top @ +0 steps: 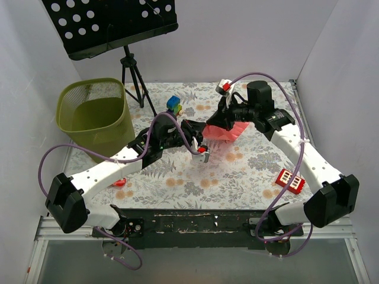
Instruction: Put the trash bags into the trash bin
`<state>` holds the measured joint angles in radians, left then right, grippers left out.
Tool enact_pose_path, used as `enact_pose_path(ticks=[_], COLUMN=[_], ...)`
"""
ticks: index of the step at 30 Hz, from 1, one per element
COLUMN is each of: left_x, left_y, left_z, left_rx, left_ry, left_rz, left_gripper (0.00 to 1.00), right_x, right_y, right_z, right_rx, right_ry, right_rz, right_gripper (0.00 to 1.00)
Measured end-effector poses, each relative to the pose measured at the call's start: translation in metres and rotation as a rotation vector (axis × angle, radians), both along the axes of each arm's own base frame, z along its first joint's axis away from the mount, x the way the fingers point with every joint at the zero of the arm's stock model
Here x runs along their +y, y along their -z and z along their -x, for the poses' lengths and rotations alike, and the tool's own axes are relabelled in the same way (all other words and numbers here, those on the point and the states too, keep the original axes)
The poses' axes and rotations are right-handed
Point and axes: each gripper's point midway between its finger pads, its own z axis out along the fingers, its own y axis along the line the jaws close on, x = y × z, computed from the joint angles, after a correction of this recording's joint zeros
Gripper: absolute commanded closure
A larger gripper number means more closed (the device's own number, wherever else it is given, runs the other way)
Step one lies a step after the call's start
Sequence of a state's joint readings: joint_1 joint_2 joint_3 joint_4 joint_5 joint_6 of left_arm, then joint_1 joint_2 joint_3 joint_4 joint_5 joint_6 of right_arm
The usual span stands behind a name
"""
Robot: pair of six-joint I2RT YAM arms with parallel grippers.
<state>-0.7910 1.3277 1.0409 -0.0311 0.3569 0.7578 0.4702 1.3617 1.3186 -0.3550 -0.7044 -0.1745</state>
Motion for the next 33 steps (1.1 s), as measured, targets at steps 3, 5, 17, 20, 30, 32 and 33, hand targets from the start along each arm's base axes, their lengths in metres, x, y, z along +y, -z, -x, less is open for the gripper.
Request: enact_pose_path(ticks=[3, 5, 17, 20, 30, 32, 33], left_x=[-0.002, -0.002, -0.006, -0.005, -0.006, -0.007, -0.007], left_y=[0.003, 0.003, 0.006, 0.000, -0.009, -0.004, -0.001], left_z=[0.004, 0.004, -0.007, -0.004, -0.002, -0.007, -0.009], left_rx=[0.012, 0.017, 0.023, 0.019, 0.008, 0.011, 0.013], left_ry=[0.011, 0.013, -0.024, -0.017, -0.009, -0.021, -0.031], left_rz=[-0.005, -0.003, 0.017, 0.032, 0.056, 0.048, 0.042], left_gripper=[1.00, 1.00, 1.00, 1.00, 1.00, 1.00, 1.00], right_x=[-0.003, -0.002, 0.010, 0.003, 0.001, 0.005, 0.007], right_y=[0.006, 0.012, 0.025, 0.024, 0.033, 0.028, 0.025], right_z=[-0.009, -0.008, 0.022, 0.010, -0.004, 0.004, 0.007], right_rx=[-0.010, -0.003, 0.033, 0.006, -0.002, 0.012, 0.021], right_ry=[0.021, 0.021, -0.045, 0.000, 0.032, 0.001, -0.012], right_rz=[0.015, 0.020, 0.030, 0.042, 0.069, 0.051, 0.040], right_gripper=[0.99, 0.99, 0.99, 0.99, 0.99, 0.99, 0.99])
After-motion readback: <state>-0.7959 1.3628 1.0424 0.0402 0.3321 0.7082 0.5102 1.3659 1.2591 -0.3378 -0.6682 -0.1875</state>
